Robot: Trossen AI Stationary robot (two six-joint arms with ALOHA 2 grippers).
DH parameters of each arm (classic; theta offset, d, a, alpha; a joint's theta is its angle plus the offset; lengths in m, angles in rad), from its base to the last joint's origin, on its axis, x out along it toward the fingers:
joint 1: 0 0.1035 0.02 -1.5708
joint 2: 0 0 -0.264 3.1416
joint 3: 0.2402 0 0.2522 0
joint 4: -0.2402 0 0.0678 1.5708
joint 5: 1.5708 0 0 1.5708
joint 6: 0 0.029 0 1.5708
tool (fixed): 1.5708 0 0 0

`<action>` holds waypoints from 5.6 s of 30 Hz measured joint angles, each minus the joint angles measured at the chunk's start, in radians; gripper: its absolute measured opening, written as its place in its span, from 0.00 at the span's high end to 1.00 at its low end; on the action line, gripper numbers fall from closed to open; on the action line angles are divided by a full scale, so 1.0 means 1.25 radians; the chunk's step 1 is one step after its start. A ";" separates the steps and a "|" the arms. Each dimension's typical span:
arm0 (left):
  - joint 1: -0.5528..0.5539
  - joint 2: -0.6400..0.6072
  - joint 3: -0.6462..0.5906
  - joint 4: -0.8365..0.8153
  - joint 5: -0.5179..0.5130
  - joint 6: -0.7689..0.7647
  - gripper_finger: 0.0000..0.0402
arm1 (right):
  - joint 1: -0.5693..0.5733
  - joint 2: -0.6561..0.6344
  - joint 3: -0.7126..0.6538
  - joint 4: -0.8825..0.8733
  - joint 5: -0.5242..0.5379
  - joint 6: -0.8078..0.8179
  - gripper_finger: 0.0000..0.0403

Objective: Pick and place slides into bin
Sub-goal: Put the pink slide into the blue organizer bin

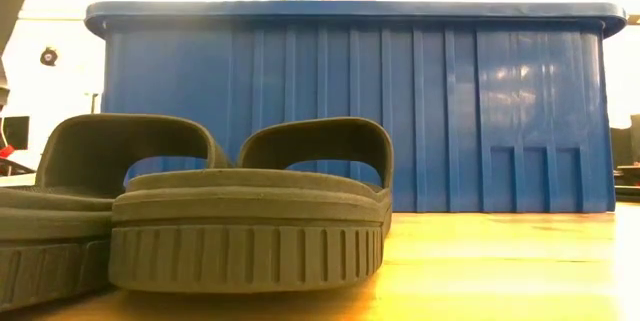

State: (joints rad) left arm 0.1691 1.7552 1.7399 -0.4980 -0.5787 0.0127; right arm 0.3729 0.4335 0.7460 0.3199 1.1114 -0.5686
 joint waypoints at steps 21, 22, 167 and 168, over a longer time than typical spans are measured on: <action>0.023 0.335 0.108 0.017 -0.275 0.226 1.00 | 0.000 0.001 0.000 0.000 0.000 0.078 0.88; 0.024 0.340 0.108 0.018 -0.275 0.239 1.00 | 0.000 0.001 0.000 -0.001 0.000 0.078 0.88; -0.671 0.190 -0.296 -0.821 0.669 -1.590 0.99 | 0.000 0.001 0.000 -0.010 0.000 -0.118 0.88; -0.670 0.180 -0.291 -0.820 0.669 -1.552 0.99 | 0.000 0.001 0.000 -0.013 0.000 -0.118 0.88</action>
State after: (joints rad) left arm -0.6686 1.9797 1.3764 -1.5233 0.2569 -1.9277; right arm 0.3727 0.4347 0.7464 0.3034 1.1110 -0.7158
